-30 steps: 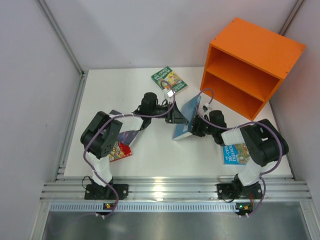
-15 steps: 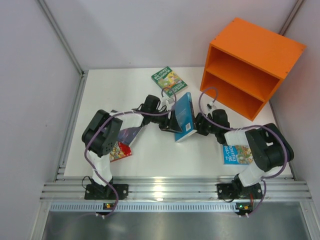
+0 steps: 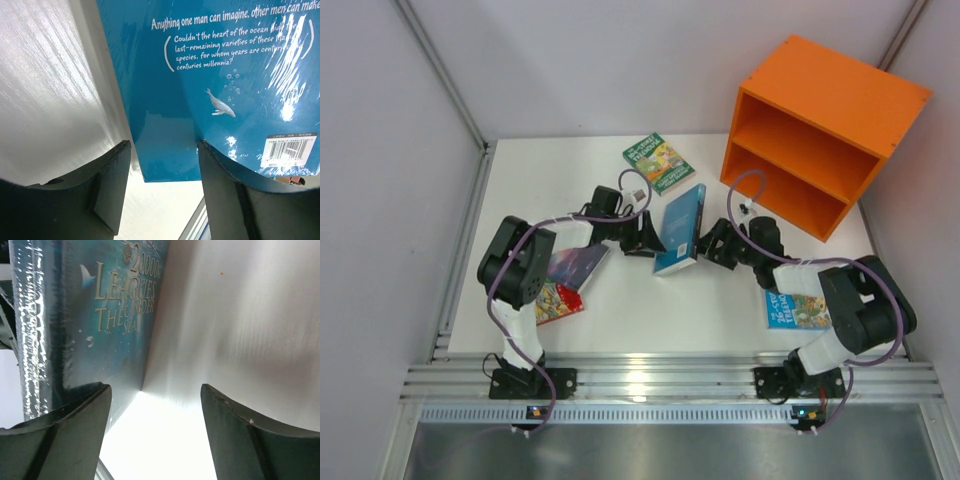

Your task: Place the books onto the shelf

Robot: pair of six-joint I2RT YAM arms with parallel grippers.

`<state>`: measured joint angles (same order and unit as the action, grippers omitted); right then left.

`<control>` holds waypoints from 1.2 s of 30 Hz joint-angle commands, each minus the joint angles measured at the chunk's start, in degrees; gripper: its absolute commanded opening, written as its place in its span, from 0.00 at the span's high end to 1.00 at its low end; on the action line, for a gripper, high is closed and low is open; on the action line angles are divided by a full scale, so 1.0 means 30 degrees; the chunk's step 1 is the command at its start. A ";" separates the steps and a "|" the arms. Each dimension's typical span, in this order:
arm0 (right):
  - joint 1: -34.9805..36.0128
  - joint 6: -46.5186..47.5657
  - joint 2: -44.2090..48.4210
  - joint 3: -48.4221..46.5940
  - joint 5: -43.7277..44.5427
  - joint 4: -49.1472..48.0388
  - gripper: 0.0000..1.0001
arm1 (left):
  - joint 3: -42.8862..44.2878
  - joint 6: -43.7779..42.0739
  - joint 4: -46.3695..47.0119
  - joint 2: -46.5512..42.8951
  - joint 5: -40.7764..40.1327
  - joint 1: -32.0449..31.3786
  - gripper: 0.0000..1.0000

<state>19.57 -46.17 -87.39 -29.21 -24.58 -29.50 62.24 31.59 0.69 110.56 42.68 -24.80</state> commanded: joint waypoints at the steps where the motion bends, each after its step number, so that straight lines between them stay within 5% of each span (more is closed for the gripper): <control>1: -0.0021 -0.1599 0.0393 -0.0079 -0.1065 -0.3933 0.26 | 0.0348 -0.0043 0.0385 0.0791 -0.0135 -0.0172 0.39; 11: -0.0020 -0.5993 -0.1629 0.1123 -0.2208 -1.1869 0.20 | 0.0553 -0.0277 -0.0053 0.1085 -0.0075 -0.0143 0.40; 16: -0.0049 -0.6259 -0.2069 0.0773 -0.2266 -1.1906 0.17 | 0.0845 -0.0395 -0.0142 0.1027 -0.0222 -0.0172 0.40; 36: 0.0301 0.1617 -0.1748 -0.4203 -0.1479 -0.1337 0.06 | 0.5445 0.0630 -0.0991 0.1230 0.0042 -0.0377 0.39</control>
<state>19.79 -48.27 -93.41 -37.76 -30.70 -39.97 76.44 33.08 -3.46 113.21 42.09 -25.47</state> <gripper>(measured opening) 0.947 0.611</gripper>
